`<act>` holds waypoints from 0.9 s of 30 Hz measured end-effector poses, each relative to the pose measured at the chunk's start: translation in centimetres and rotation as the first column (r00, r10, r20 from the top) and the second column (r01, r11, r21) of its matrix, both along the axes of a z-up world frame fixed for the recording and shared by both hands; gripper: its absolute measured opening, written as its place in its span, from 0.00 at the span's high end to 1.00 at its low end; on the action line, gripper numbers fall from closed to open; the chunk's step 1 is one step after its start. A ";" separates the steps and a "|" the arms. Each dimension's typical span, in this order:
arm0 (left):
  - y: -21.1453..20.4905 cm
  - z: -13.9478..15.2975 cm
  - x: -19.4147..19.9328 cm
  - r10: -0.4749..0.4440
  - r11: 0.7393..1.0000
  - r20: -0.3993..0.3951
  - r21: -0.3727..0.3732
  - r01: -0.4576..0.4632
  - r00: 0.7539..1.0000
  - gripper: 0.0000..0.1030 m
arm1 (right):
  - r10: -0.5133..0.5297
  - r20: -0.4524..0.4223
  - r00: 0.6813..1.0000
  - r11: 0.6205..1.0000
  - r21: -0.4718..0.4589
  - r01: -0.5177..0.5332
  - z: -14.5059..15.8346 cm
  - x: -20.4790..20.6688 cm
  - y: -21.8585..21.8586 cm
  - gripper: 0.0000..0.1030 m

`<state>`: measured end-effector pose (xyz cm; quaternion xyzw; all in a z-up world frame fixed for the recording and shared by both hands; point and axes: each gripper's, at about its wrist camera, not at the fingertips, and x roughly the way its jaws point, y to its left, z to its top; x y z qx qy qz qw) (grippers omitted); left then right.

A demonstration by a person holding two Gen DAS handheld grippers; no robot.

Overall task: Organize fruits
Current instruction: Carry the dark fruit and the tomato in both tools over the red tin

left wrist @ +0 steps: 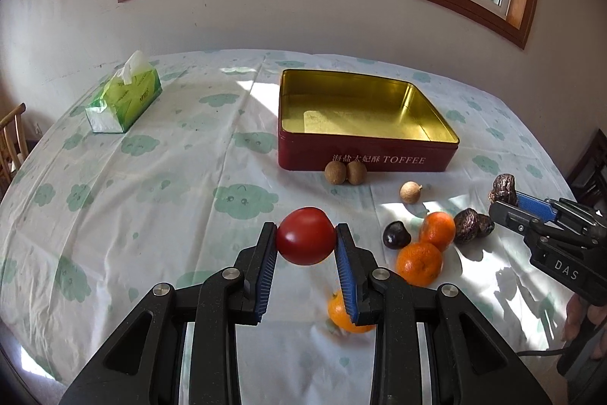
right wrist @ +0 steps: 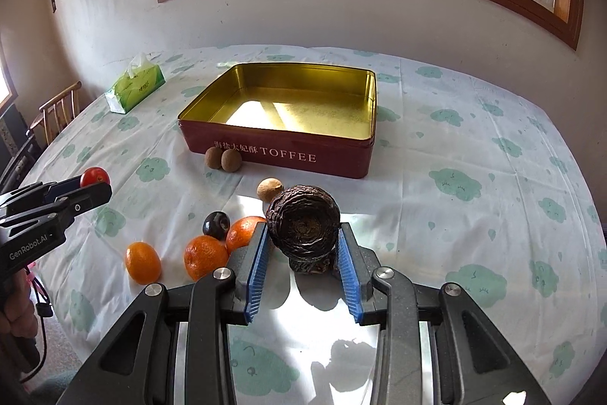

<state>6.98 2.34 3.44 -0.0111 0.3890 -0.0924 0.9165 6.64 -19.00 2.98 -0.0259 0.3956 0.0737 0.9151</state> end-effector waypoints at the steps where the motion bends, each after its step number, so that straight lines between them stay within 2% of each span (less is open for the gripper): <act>1: 0.0 0.2 0.4 0.001 1.000 0.006 0.001 -0.001 1.000 0.69 | -0.002 0.003 1.000 1.000 0.000 0.002 0.2 0.3 -0.1 0.68; 7: -0.1 1.3 3.0 0.004 1.000 0.029 -0.009 -0.004 1.000 0.69 | -0.012 0.014 1.000 1.000 -0.003 0.012 1.1 2.5 -0.5 0.68; 18: -1.2 1.6 8.7 0.001 1.000 0.004 -0.009 -0.001 1.000 0.69 | -0.024 -0.014 1.000 1.000 -0.005 0.024 1.6 7.9 -0.9 0.68; 27: -2.4 0.7 13.7 -0.019 1.000 -0.028 -0.003 0.019 0.999 0.69 | -0.023 -0.058 0.998 1.000 -0.018 0.022 0.8 12.8 -0.9 0.68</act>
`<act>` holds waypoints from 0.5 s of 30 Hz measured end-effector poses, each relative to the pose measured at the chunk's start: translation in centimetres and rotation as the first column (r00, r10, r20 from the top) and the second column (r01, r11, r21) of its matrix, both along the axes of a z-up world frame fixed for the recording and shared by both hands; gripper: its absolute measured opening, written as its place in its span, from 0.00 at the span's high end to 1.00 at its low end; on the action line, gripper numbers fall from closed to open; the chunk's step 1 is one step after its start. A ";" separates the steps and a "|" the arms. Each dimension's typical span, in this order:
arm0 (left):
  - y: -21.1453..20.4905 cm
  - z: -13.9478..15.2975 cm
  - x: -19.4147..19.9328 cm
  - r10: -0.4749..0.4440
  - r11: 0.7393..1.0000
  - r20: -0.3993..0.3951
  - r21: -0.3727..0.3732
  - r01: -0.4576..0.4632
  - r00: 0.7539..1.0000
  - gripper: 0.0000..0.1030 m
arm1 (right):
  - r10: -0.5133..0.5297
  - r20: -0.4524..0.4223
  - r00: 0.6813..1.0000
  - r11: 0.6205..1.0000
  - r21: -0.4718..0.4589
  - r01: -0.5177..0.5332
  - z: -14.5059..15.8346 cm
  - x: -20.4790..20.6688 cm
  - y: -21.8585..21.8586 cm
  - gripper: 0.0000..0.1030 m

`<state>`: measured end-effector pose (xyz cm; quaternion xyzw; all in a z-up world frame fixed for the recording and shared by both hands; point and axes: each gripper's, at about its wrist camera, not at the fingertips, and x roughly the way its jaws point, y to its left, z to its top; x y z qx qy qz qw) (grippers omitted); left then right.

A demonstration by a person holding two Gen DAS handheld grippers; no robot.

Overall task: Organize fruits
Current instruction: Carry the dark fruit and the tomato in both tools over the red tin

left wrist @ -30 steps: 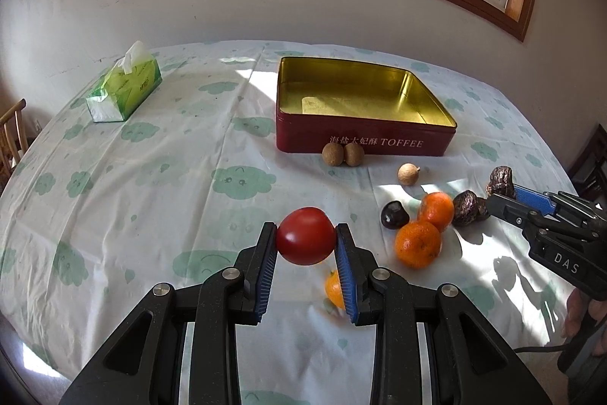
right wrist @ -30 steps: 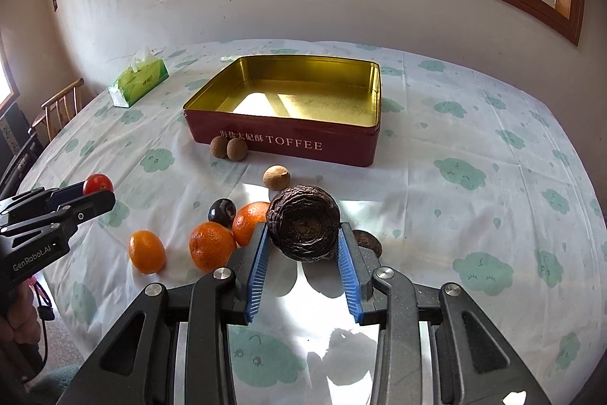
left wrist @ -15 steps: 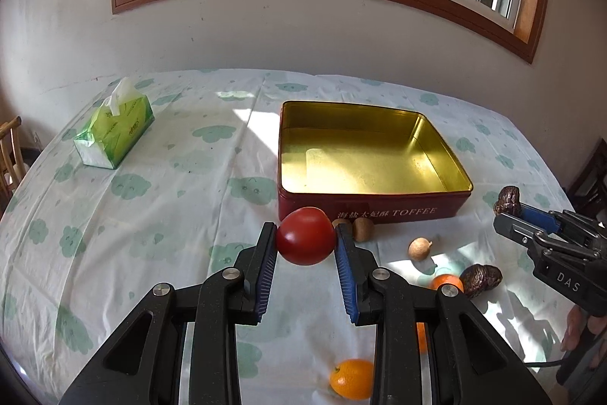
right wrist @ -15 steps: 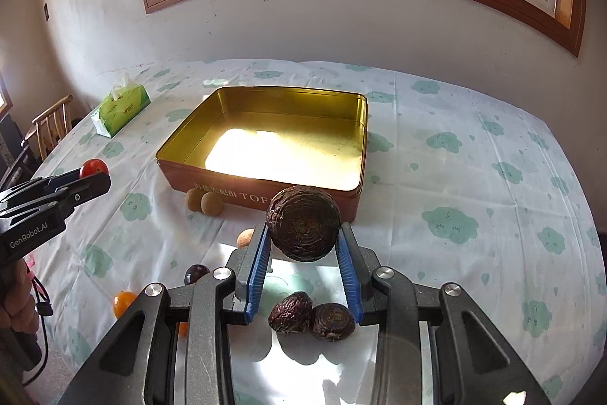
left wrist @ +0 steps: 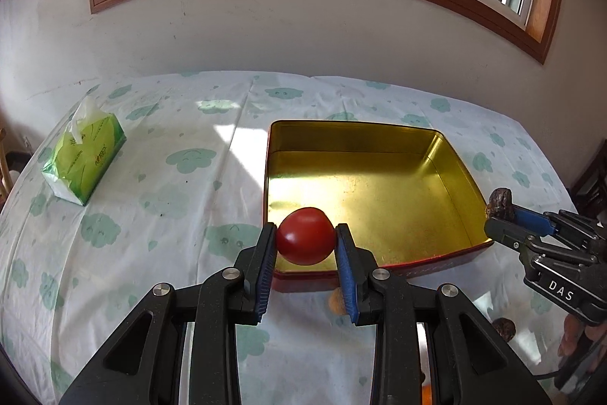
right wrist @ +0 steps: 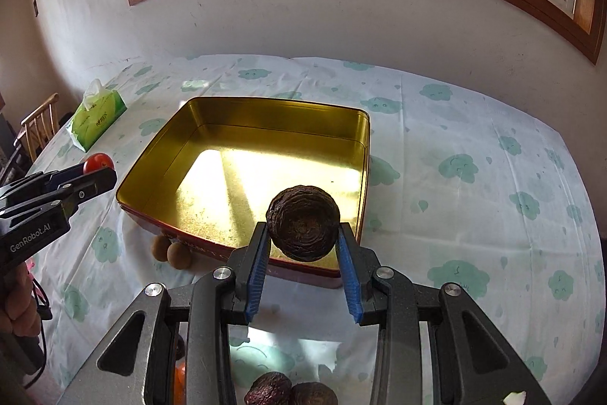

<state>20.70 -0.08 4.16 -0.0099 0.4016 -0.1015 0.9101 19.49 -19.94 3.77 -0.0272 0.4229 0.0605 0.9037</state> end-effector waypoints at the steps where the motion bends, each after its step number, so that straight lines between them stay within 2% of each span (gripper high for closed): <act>1: -0.2 -0.2 0.6 0.000 1.000 -0.006 0.002 0.000 1.000 0.69 | 0.002 -0.005 1.000 1.000 -0.003 -0.002 -0.2 0.5 0.1 0.68; 7: -1.2 -2.0 3.0 -0.010 1.000 -0.044 0.023 0.011 0.999 0.69 | 0.016 -0.048 0.999 1.000 -0.001 -0.016 -1.8 2.8 0.4 0.68; 15: -2.1 -3.9 4.4 -0.011 0.999 -0.087 0.045 0.015 0.996 0.69 | 0.031 -0.092 0.995 1.000 0.001 -0.031 -3.7 4.1 0.7 0.68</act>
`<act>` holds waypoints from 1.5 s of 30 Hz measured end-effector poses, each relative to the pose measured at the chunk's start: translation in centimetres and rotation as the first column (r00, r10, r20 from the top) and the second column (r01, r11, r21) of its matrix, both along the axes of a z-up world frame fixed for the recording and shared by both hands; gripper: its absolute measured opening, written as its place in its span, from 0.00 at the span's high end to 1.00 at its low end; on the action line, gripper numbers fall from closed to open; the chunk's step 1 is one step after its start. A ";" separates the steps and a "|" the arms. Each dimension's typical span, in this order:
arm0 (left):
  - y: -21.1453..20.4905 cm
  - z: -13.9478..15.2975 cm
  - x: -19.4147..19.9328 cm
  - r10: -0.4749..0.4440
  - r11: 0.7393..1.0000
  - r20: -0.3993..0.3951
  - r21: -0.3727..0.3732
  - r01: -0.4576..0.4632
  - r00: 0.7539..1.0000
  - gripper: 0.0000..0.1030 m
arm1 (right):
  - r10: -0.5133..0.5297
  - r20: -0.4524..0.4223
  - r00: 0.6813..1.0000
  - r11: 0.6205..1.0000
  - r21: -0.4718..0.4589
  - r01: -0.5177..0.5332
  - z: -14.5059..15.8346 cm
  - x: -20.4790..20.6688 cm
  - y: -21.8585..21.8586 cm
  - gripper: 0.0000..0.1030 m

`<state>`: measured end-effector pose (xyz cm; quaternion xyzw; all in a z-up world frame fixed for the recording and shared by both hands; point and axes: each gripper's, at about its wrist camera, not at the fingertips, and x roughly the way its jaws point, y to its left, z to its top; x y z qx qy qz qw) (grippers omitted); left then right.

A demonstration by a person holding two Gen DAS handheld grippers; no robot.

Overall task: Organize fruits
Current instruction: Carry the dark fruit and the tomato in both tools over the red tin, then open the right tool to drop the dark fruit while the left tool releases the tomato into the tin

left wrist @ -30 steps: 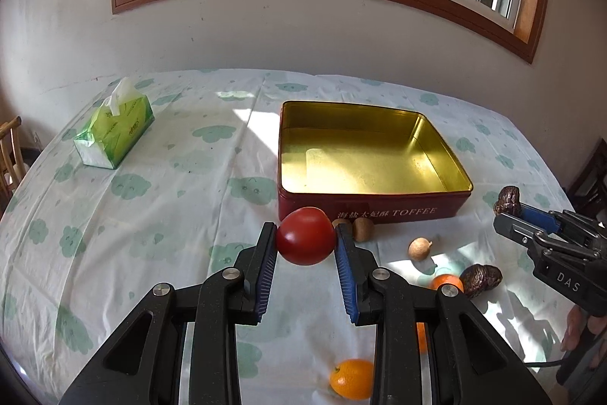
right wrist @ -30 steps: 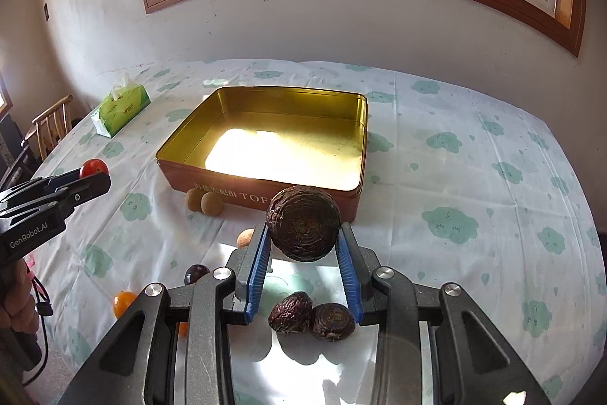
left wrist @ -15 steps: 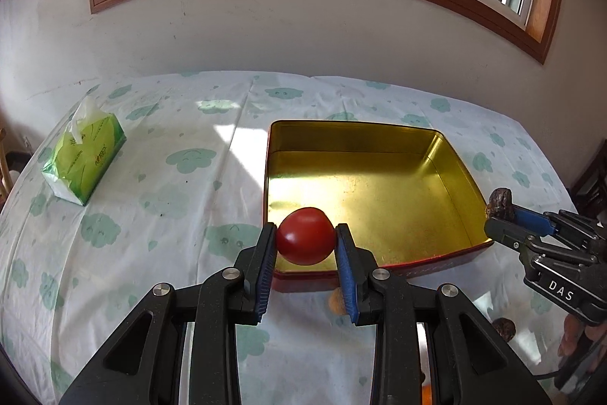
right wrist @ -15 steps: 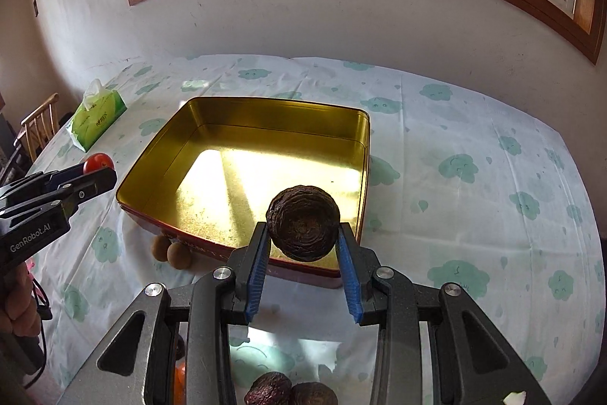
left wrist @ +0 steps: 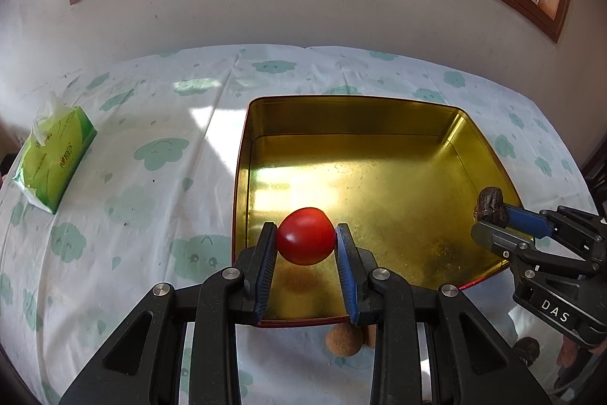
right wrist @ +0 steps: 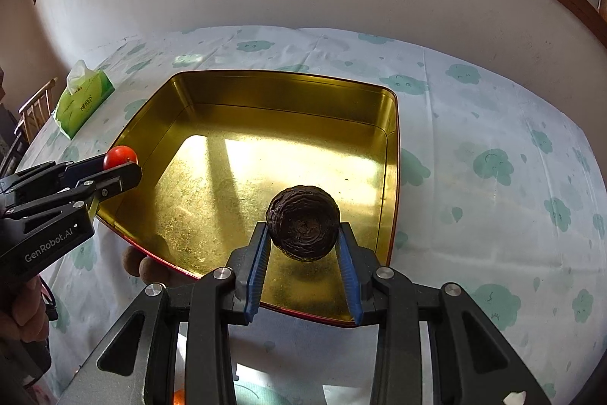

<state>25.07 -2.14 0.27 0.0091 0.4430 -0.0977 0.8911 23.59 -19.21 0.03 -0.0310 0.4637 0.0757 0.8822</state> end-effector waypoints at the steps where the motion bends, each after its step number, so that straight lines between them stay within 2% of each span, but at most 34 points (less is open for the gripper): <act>1: 0.0 -0.2 0.1 -0.001 1.000 -0.006 0.000 0.001 1.000 0.69 | 0.000 -0.003 1.000 1.000 0.000 0.000 -0.1 0.1 0.0 0.68; 8: -0.2 -1.0 0.1 0.013 1.000 -0.026 0.014 -0.013 1.000 0.69 | -0.001 -0.005 1.000 1.000 -0.004 0.001 -0.5 0.1 0.0 0.68; 28: -0.9 -1.4 0.0 0.015 0.997 -0.014 0.070 -0.014 1.000 0.69 | -0.002 0.002 1.000 1.000 -0.012 0.002 -0.6 0.0 0.2 0.67; 37: -0.9 -1.3 0.1 0.020 0.998 -0.028 0.067 -0.018 0.999 0.68 | -0.006 0.003 1.000 1.000 -0.008 0.006 -0.4 0.0 0.2 0.62; 45: -0.9 -0.5 -1.1 0.019 0.998 -0.020 0.057 -0.018 1.000 0.68 | -0.012 0.020 1.000 1.000 0.000 0.012 0.6 -1.4 0.0 0.61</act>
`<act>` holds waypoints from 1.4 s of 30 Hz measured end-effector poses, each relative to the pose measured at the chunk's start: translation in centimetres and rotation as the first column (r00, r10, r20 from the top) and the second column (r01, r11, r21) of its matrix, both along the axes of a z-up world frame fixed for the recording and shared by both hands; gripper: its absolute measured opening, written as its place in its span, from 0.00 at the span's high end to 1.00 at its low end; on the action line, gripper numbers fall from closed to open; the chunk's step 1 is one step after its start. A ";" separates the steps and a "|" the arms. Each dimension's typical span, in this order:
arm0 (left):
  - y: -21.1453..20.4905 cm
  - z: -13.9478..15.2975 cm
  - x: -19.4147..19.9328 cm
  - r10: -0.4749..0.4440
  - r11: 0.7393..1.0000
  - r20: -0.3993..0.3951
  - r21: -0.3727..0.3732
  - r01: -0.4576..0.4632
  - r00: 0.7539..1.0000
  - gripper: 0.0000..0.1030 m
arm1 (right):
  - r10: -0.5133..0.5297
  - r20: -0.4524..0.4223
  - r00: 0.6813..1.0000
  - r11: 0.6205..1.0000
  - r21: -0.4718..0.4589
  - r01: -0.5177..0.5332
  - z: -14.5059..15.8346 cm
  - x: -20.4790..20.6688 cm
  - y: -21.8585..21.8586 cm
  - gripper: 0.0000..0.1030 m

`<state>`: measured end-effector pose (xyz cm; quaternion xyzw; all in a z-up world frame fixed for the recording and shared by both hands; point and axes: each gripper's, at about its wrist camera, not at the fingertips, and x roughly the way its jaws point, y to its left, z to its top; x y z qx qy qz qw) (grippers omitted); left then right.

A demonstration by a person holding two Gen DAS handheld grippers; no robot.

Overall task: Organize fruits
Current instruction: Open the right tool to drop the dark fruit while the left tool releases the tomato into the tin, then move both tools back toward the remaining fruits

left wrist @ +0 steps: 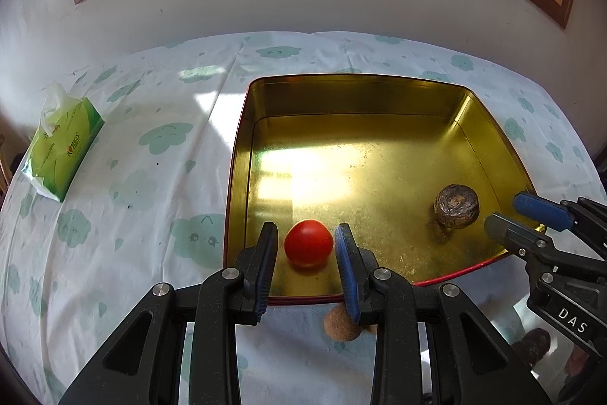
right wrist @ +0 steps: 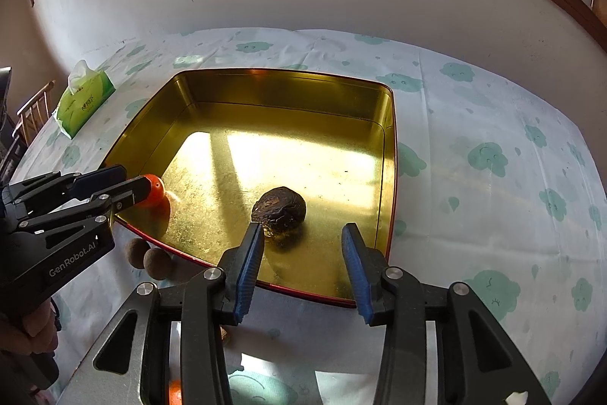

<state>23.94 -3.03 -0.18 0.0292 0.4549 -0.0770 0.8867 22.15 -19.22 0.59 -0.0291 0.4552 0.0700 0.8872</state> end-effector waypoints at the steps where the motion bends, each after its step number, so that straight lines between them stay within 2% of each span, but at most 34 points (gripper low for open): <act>1: 0.0 0.2 -0.3 -0.001 1.000 0.003 -0.002 0.001 1.000 0.68 | 0.001 0.005 1.000 1.000 -0.001 -0.001 0.2 -0.3 0.0 0.61; 13: 0.9 3.1 -5.7 -0.009 1.000 0.062 -0.011 0.010 0.998 0.67 | -0.015 0.071 0.997 1.000 0.007 0.015 2.8 -5.5 0.0 0.60; 21: 2.1 3.9 -10.5 -0.019 0.999 0.084 -0.039 0.022 0.996 0.61 | -0.037 0.091 0.995 0.999 0.017 0.035 3.0 -9.8 -0.3 0.59; 33: 3.9 2.3 -19.1 -0.030 0.997 0.049 -0.071 0.033 0.998 0.59 | -0.070 0.086 0.994 0.997 0.026 0.068 1.5 -16.2 -1.3 0.58; 36: 4.1 1.7 -21.3 -0.044 0.996 0.040 -0.076 0.047 0.998 0.54 | -0.071 0.088 0.994 0.997 0.022 0.069 1.1 -17.9 -1.2 0.58; 42: 3.8 0.6 -23.4 -0.060 0.996 0.033 -0.066 0.062 0.998 0.52 | -0.072 0.072 0.995 0.997 0.029 0.070 -0.1 -20.0 -1.0 0.57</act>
